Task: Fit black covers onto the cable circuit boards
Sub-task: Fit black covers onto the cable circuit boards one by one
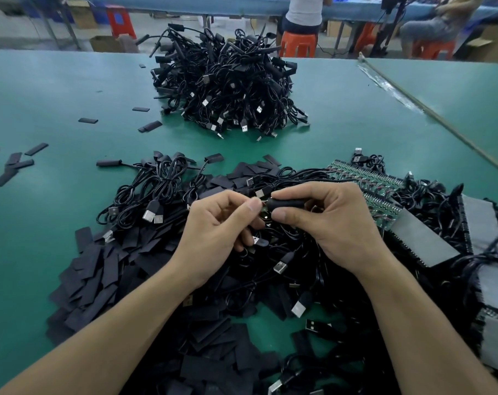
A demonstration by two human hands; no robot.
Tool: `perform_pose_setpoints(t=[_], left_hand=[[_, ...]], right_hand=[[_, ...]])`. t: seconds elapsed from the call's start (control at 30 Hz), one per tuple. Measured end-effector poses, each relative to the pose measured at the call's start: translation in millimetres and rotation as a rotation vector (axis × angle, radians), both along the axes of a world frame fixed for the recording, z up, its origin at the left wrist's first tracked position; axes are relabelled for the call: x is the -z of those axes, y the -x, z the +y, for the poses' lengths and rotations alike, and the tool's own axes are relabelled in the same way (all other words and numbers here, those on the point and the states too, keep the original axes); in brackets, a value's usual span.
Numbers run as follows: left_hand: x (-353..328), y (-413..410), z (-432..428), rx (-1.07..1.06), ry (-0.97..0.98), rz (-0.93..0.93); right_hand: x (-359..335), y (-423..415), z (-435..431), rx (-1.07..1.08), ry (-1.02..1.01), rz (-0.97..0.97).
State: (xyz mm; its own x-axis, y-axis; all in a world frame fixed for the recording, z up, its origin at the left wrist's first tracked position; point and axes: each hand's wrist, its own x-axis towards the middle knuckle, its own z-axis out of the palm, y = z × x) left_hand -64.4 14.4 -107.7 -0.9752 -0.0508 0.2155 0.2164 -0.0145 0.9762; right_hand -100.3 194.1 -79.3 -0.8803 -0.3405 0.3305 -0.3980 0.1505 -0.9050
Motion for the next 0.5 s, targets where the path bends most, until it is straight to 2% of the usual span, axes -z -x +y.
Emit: perform_pose_setpoints(t=[0.2,0.5], left_hand=[[-1.5,0.2,-1.7,0.013,0.008,0.001],[1.4,0.0,-2.5,0.049,0.110,-0.025]], right_hand=[[-0.9,-1.0,-0.4,-0.051,0.029,-0.014],[2.8,-0.2,-1.0,-0.010,-0.080,0.046]])
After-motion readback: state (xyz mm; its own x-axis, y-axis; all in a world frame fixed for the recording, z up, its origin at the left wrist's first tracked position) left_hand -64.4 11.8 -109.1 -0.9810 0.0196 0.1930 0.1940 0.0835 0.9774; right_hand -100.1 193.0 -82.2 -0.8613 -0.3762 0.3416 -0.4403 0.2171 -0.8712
